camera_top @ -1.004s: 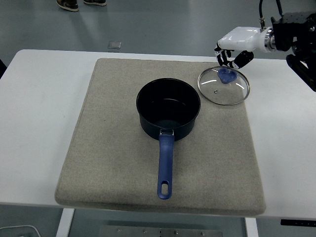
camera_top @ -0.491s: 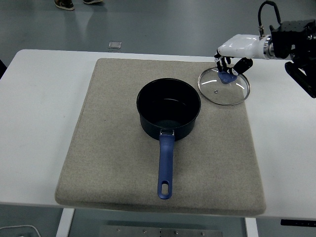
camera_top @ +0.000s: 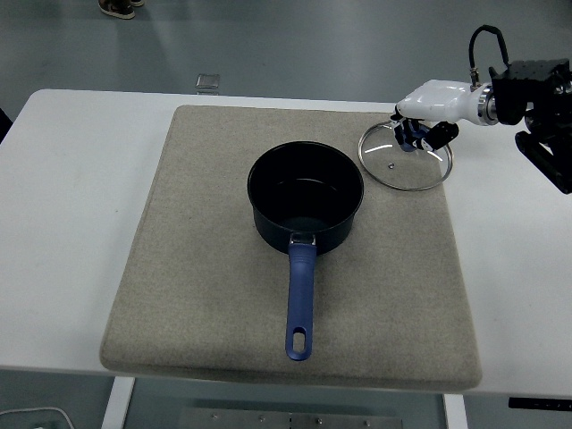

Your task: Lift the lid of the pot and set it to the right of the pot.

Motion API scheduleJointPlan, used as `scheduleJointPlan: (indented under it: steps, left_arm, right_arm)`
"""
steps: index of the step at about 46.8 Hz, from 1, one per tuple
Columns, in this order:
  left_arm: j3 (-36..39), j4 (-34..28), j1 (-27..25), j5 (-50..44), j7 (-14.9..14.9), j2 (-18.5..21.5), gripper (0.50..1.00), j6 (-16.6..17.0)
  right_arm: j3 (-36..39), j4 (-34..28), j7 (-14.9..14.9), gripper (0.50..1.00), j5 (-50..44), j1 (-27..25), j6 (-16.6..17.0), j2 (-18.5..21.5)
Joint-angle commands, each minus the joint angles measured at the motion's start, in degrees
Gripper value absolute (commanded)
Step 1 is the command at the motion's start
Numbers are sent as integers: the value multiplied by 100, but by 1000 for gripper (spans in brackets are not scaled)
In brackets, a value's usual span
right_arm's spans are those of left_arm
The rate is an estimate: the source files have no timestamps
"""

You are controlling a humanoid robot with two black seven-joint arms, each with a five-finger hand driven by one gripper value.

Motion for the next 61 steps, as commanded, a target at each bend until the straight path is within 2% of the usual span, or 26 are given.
scheduleJointPlan:
  steps: [1, 15, 17, 18, 23, 33, 44, 49, 55, 58, 61]
  left_arm:
    - [0, 0, -9, -1, 0, 0, 1000, 1]
    - [0, 0, -1, -1, 0, 0, 1000, 1]
    - [0, 0, -9, -1, 0, 0, 1000, 1]
    - [0, 0, -1, -1, 0, 0, 1000, 1]
    - [8, 0, -1, -1, 0, 0, 1000, 1]
    - [0, 0, -1, -1, 0, 0, 1000, 1]
    - [8, 0, -1, -1, 0, 0, 1000, 1]
    - [8, 0, -1, -1, 0, 0, 1000, 1]
    - [8, 0, -1, -1, 0, 0, 1000, 1]
    - [8, 0, -1, -1, 0, 0, 1000, 1]
    - [8, 0, -9, -1, 0, 0, 1000, 1]
  right_arm:
    - [2, 1, 0, 500, 142, 73, 30, -31]
    - [72, 1, 0, 500, 598, 363, -23, -102]
    - [159, 1, 0, 698, 896, 407, -49, -93]
    - [212, 1, 0, 747, 1081, 416, -84, -93]
    - [274, 1, 0, 833, 1890, 443, -163, -93]
    - [300, 18, 0, 842, 3190, 539, -541, -40]
    - [300, 18, 0, 842, 5308, 513, -506, -23]
    - [292, 10, 0, 858, 6249, 504, -498, -40]
    - [300, 10, 0, 864, 7067, 460, -463, -66]
    - [309, 10, 0, 889, 7444, 390, -410, -75]
    - [309, 10, 0, 891, 7849, 346, -313, -58]
